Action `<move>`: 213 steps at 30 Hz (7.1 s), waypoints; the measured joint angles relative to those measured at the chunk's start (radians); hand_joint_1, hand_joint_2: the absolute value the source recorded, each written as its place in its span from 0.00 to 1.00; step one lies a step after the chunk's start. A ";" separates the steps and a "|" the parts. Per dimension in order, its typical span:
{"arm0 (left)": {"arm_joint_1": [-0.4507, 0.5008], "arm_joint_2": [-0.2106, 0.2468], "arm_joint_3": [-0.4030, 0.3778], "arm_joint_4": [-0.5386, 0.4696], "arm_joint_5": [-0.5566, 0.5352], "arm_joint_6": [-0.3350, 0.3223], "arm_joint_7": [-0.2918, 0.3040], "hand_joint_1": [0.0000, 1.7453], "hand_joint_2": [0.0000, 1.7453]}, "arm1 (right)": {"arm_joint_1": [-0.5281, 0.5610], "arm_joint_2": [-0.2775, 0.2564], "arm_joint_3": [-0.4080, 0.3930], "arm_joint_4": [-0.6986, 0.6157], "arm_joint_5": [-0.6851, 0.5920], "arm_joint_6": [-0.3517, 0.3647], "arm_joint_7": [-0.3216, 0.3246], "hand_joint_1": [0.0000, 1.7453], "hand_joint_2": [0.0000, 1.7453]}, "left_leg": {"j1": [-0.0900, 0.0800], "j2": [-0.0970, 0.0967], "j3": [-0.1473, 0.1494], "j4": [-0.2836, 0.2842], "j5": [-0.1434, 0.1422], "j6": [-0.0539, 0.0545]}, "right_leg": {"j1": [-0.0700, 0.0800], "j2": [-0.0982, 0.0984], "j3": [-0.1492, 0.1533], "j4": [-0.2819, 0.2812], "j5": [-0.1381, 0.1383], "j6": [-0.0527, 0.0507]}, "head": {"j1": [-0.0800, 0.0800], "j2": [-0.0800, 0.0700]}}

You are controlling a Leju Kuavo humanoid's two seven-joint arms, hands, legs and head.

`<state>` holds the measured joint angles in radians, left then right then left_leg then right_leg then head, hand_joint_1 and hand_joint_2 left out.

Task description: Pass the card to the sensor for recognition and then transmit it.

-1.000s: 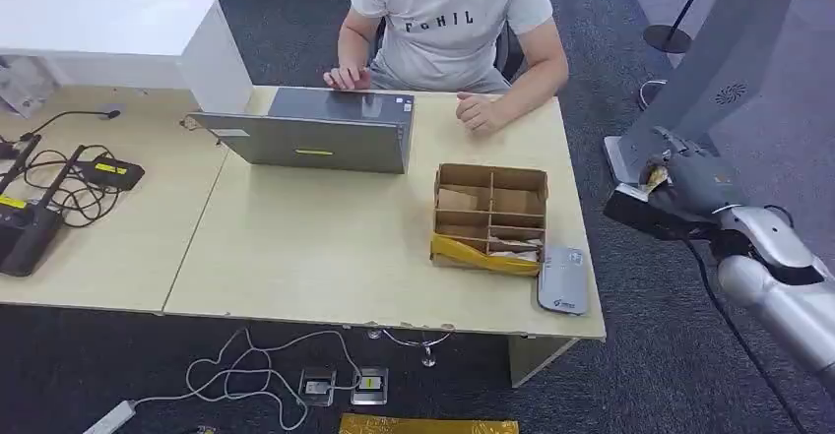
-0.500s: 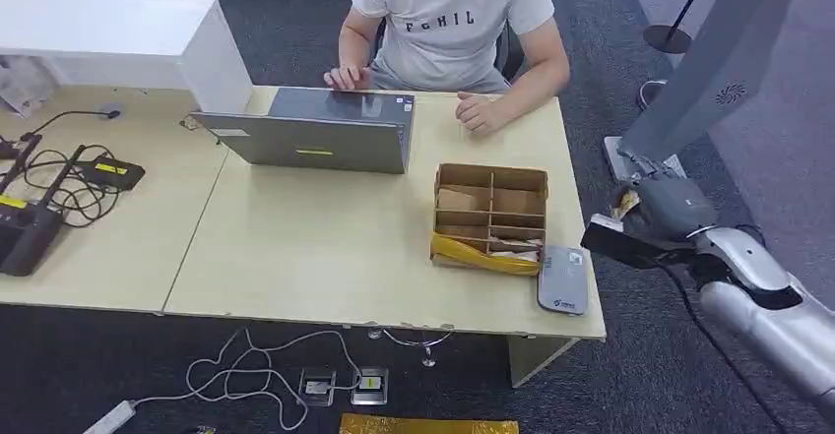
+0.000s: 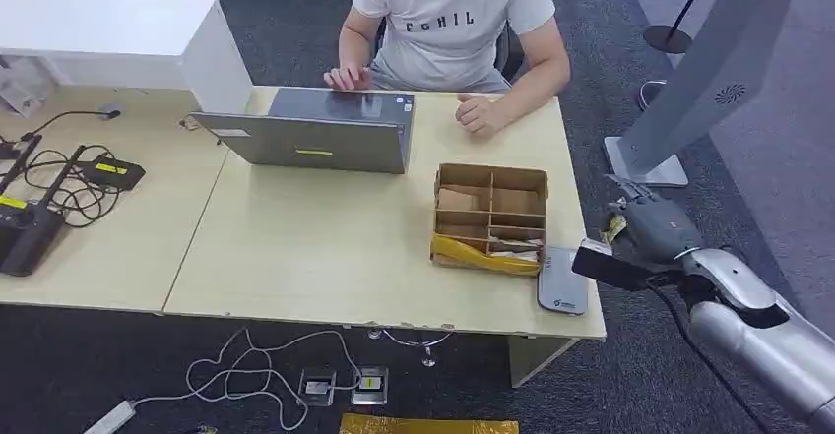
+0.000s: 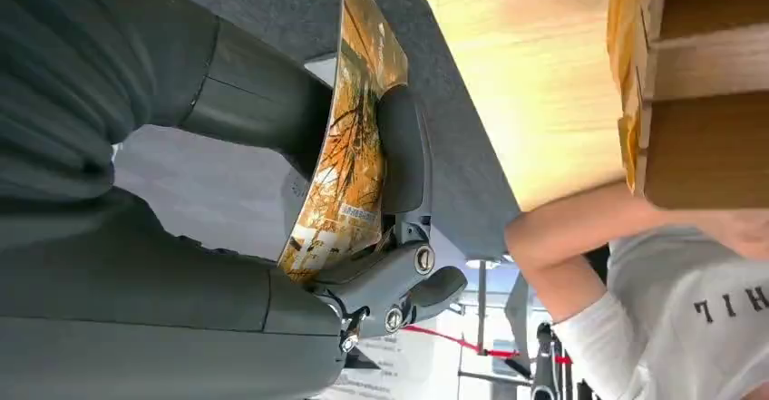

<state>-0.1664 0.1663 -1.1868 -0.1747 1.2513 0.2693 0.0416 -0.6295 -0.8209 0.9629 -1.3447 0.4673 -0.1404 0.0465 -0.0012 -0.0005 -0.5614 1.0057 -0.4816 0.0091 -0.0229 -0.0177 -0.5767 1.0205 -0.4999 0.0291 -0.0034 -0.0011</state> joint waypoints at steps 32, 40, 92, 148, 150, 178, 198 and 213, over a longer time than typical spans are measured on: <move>0.000 0.003 -0.008 0.000 -0.012 -0.006 0.008 0.00 0.00 | 0.061 0.005 0.075 0.058 -0.037 0.009 -0.002 1.00 1.00 | 0.000 0.000 0.000 0.000 0.000 0.000 | 0.000 0.000 0.000 0.000 0.000 0.000 | 0.000 0.000; -0.001 0.000 -0.023 0.000 -0.027 -0.006 0.008 0.00 0.00 | 0.084 0.043 0.082 0.066 -0.077 -0.008 -0.008 1.00 1.00 | 0.000 0.000 0.000 0.000 0.000 0.000 | 0.000 0.000 0.000 0.000 0.000 0.000 | 0.000 0.000; -0.001 -0.002 -0.049 0.000 -0.040 -0.016 0.021 0.00 0.00 | -0.244 0.044 -0.132 0.209 0.058 0.011 -0.126 1.00 1.00 | -0.001 -0.001 -0.001 0.000 0.001 0.000 | -0.001 -0.001 0.000 0.000 0.001 0.000 | 0.000 0.000; -0.002 -0.017 -0.049 0.000 -0.022 0.004 0.028 0.00 0.00 | -0.319 0.247 -0.083 0.414 0.144 0.017 -0.199 0.00 1.00 | 0.000 0.000 -0.001 0.000 0.001 -0.001 | 0.000 0.000 0.000 0.000 0.001 0.000 | 0.000 0.000; -0.002 -0.018 -0.049 0.000 -0.022 0.004 0.029 0.00 0.00 | -0.317 0.250 -0.082 0.416 0.147 0.018 -0.198 0.00 1.00 | 0.000 0.000 -0.001 0.000 0.001 -0.001 | 0.000 0.000 0.000 0.000 0.001 0.000 | 0.000 0.000; 0.006 -0.013 -0.049 0.000 -0.013 -0.001 0.017 0.00 0.00 | -0.149 0.095 -0.143 0.133 -0.242 -0.050 0.118 0.00 0.00 | 0.000 0.001 0.000 0.000 0.000 -0.001 | 0.000 0.001 -0.001 0.000 0.001 0.000 | 0.000 0.000; 0.008 -0.021 -0.039 0.000 0.021 0.048 0.025 0.00 0.00 | 0.390 -0.030 -0.334 -0.416 0.206 -0.115 0.381 0.00 0.00 | 0.001 0.000 0.000 0.000 0.000 -0.001 | 0.001 0.000 0.001 -0.001 0.000 -0.001 | 0.000 0.000; 0.005 -0.035 -0.030 0.000 0.028 0.052 0.018 0.00 0.00 | 0.407 0.139 -0.374 -0.432 0.350 0.018 0.351 0.00 1.00 | 0.002 0.000 0.000 0.000 0.000 -0.002 | 0.002 0.000 0.001 -0.001 0.000 -0.001 | 0.000 0.000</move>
<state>-0.1619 0.1312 -1.2169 -0.1747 1.2795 0.3212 0.0595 -0.2227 -0.6817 0.5886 -1.7769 0.8175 -0.1224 0.3971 0.0007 -0.0006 -0.5614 1.0053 -0.4820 0.0075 -0.0213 -0.0176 -0.5761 1.0198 -0.4999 0.0281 -0.0038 -0.0008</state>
